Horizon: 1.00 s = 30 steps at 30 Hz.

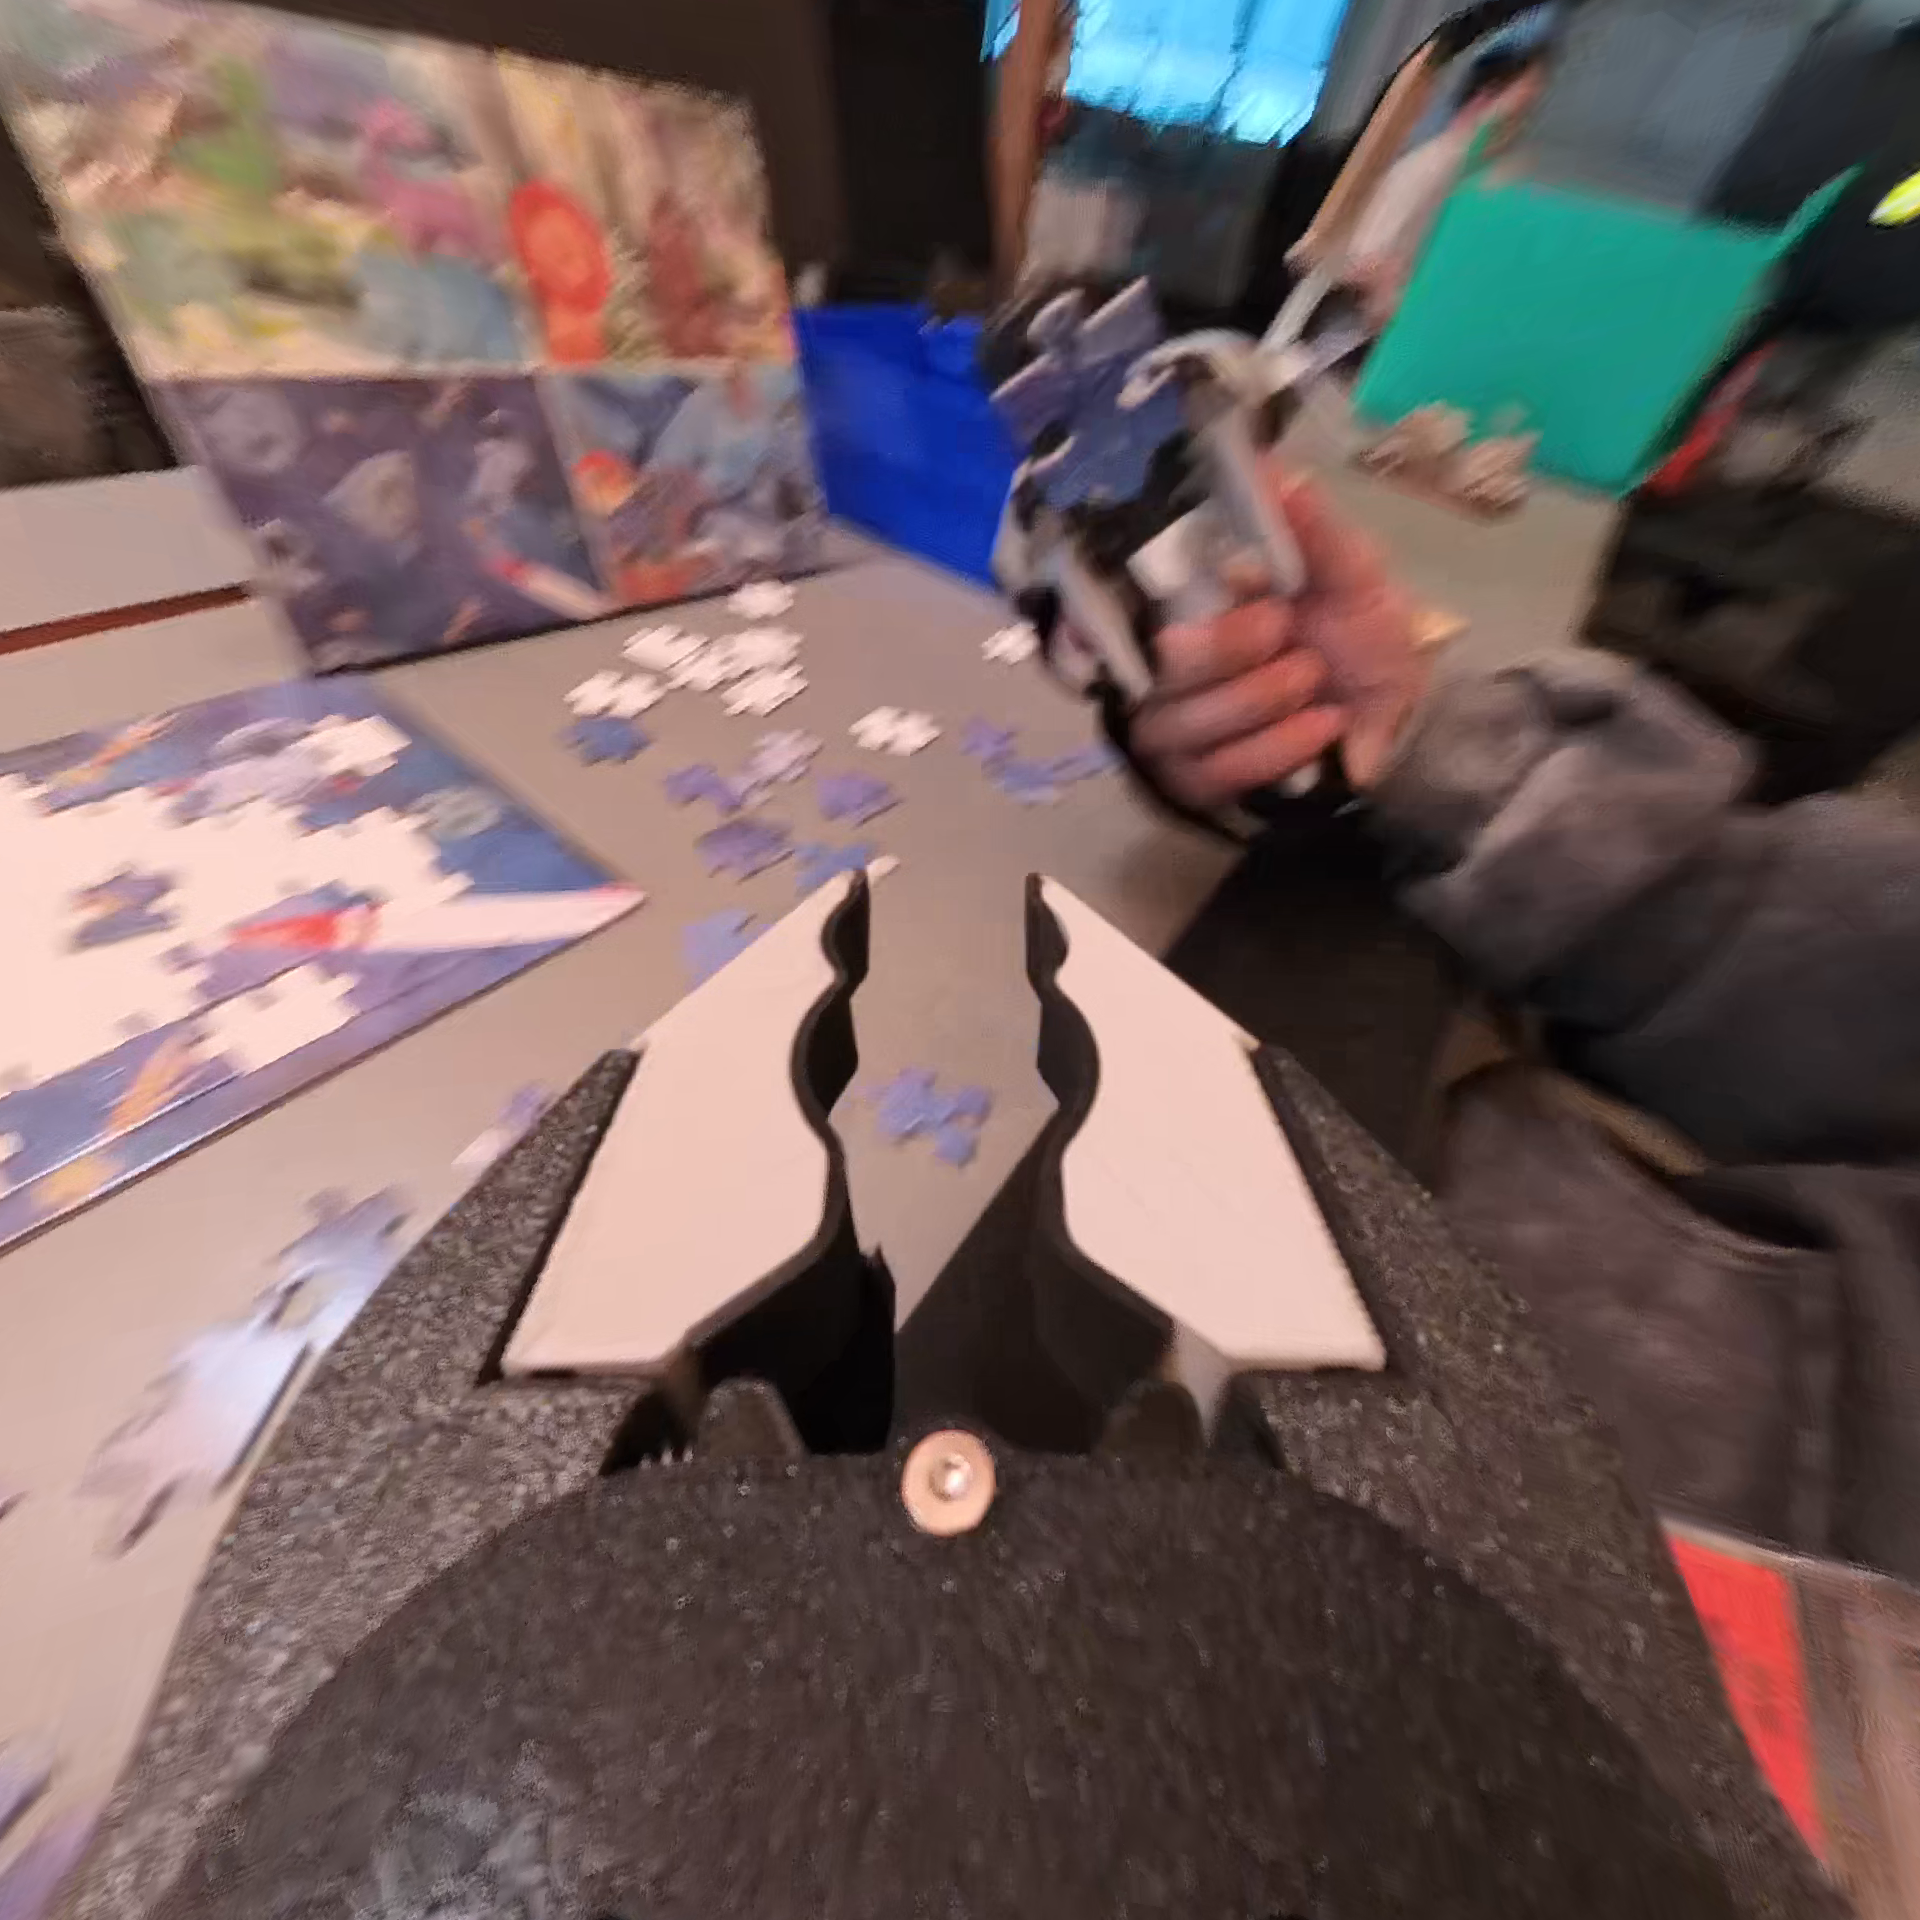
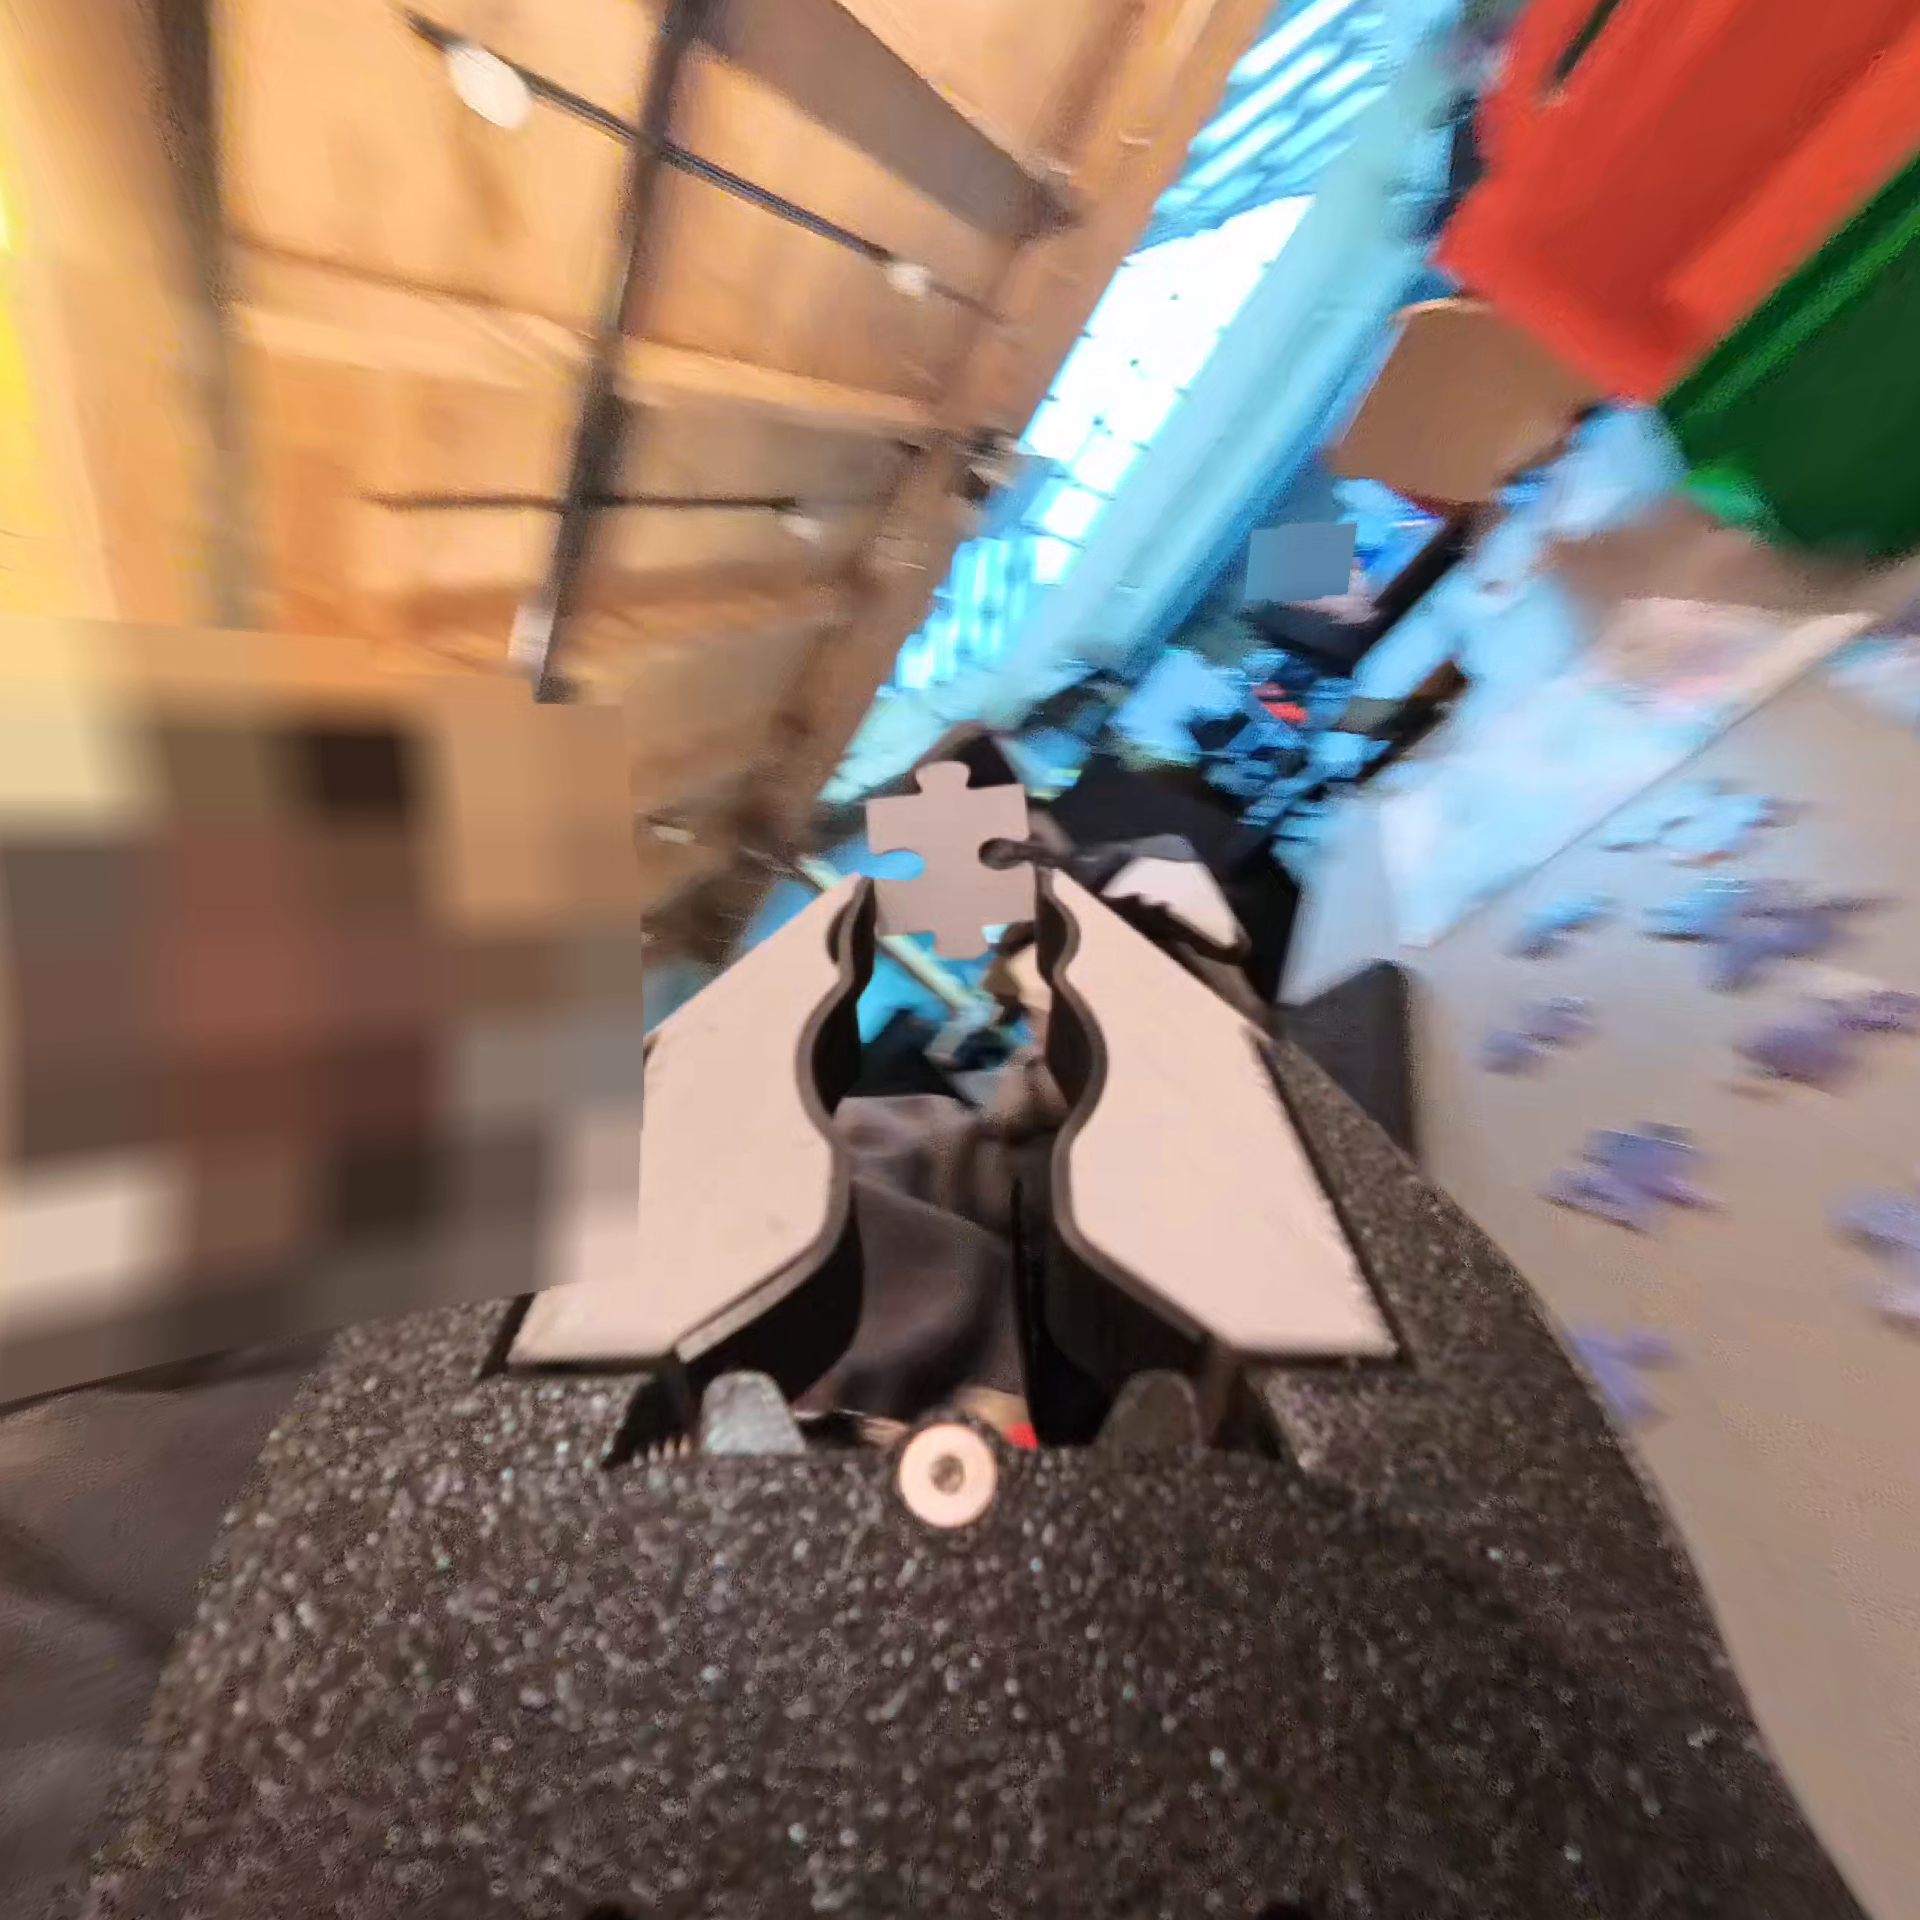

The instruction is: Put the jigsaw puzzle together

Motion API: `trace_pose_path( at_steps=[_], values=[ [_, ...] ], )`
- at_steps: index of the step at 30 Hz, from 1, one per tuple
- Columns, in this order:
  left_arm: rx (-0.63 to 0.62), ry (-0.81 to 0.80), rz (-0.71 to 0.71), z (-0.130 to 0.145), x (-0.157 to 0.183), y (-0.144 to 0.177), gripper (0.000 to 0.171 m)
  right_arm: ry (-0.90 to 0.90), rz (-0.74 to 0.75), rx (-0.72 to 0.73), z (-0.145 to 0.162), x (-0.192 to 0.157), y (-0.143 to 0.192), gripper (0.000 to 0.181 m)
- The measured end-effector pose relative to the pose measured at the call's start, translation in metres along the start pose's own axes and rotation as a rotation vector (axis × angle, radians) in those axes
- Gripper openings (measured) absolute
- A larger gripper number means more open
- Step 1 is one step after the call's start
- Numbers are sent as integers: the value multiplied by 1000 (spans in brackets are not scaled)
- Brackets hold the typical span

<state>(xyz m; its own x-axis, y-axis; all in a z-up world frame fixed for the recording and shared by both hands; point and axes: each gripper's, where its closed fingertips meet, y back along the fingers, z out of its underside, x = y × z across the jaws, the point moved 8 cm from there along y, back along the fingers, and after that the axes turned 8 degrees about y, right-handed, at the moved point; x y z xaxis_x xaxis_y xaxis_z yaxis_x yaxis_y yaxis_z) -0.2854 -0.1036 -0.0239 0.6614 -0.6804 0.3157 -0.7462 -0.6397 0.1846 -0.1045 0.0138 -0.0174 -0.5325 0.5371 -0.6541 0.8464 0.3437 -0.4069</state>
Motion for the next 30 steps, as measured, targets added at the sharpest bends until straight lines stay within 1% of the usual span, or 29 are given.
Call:
trace_pose_path(
  at_steps=[2, 7, 8, 9, 10, 13, 15, 17, 18, 19, 21, 22, 23, 25, 27, 28, 29, 30],
  values=[
    [80, 34, 115, -12, 12, -3, 34, -113, -140, 17, 5, -2, -8, 31],
    [229, 142, 296, -31, 16, 2, 43, -259, -342, 11, 25, -8, -32, 32],
    [247, 169, 340, -33, 16, 3, 43, -279, -365, 4, 30, -9, -36, 31],
    [258, 195, 388, -34, 17, 4, 43, -294, -375, -7, 35, -10, -40, 35],
    [260, 217, 441, -35, 18, 4, 43, -309, -381, -18, 39, -10, -44, 30],
    [231, 257, 571, -36, 21, 2, 41, -339, -389, -27, 48, -11, -50, 30],
    [191, 267, 631, -33, 23, -2, 29, -346, -376, -28, 52, -10, -50, 30],
    [145, 278, 651, -28, 23, -8, 25, -350, -371, -33, 55, -10, -51, 30],
    [135, 277, 662, -26, 23, -10, 18, -352, -370, -37, 56, -10, -51, 30],
    [140, 280, 672, -25, 23, -10, 6, -353, -365, -39, 57, -10, -51, 29],
    [142, 309, 673, -24, 21, -10, 3, -355, -362, -22, 56, -7, -49, 29],
    [138, 326, 664, -24, 18, -10, 1, -348, -346, -9, 54, -5, -47, 27],
    [131, 343, 645, -23, 15, -9, 1, -334, -300, -4, 52, -2, -45, 31],
    [121, 380, 602, -21, 6, -6, 1, -294, -126, -18, 46, 8, -39, 39],
    [120, 433, 515, -19, -9, 0, 1, -211, 94, -45, 30, 9, -33, 47],
    [121, 470, 458, -18, -19, 4, 1, -155, 218, -88, 21, 5, -32, 51],
    [119, 512, 398, -16, -31, 9, 2, -96, 344, -168, 13, -2, -34, 50],
    [112, 557, 325, -14, -43, 14, 0, -28, 455, -277, 4, -10, -39, 49]
  ],
)
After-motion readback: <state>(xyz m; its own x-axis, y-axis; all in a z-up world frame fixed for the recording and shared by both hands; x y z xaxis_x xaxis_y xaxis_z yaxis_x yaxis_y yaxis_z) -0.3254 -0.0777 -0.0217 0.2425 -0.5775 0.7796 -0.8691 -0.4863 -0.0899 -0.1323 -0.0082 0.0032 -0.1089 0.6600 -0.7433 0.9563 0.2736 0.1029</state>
